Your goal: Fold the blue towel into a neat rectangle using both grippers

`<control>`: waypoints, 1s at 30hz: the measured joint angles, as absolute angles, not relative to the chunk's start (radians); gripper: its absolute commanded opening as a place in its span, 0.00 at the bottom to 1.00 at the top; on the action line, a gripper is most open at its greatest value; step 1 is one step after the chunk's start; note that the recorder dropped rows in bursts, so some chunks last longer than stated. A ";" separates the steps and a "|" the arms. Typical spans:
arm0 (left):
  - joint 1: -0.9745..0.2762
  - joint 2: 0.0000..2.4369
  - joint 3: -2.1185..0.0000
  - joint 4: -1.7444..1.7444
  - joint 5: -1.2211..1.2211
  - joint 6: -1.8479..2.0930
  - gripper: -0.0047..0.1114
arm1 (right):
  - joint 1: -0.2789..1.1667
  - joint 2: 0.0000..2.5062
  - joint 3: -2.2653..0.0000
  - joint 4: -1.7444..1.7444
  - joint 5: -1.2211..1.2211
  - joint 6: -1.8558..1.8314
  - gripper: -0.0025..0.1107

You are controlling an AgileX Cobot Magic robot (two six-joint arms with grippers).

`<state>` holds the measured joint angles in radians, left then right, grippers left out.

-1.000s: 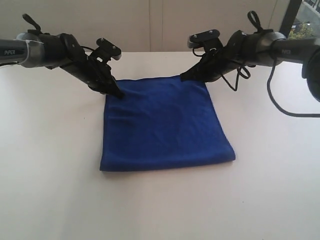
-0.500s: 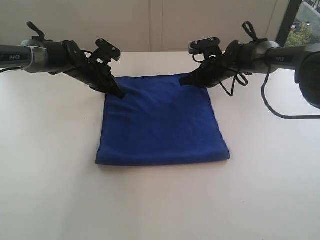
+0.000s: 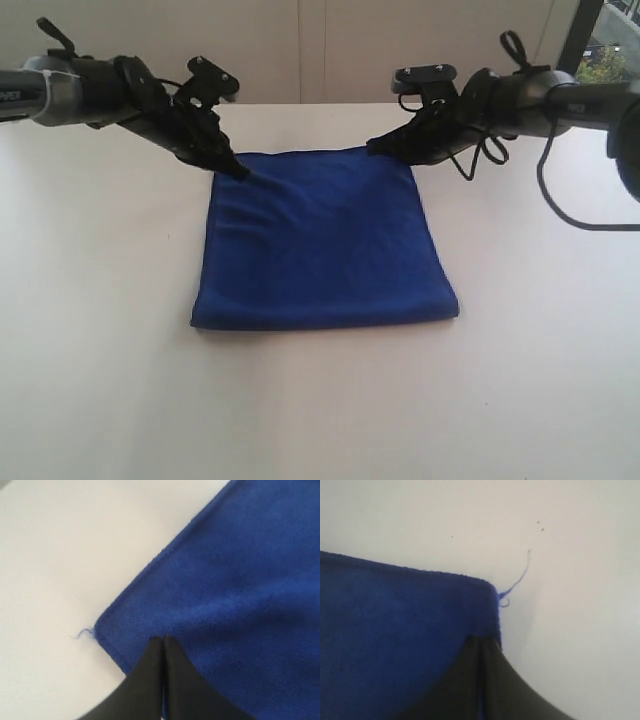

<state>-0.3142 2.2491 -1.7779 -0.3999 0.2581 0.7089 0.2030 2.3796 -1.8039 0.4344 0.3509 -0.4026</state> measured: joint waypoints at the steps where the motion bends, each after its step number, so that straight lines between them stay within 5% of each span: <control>1: -0.314 2.231 -1.778 -0.400 0.269 0.705 0.04 | 0.198 2.365 -1.804 0.434 0.368 -0.403 0.02; 16: -0.282 2.077 -1.735 -0.332 0.673 0.540 0.04 | 0.164 2.034 -1.419 0.434 0.418 -0.468 0.02; 30: -0.449 1.835 -1.228 -0.348 0.537 0.532 0.04 | 0.283 1.726 -0.984 0.446 0.402 -0.480 0.02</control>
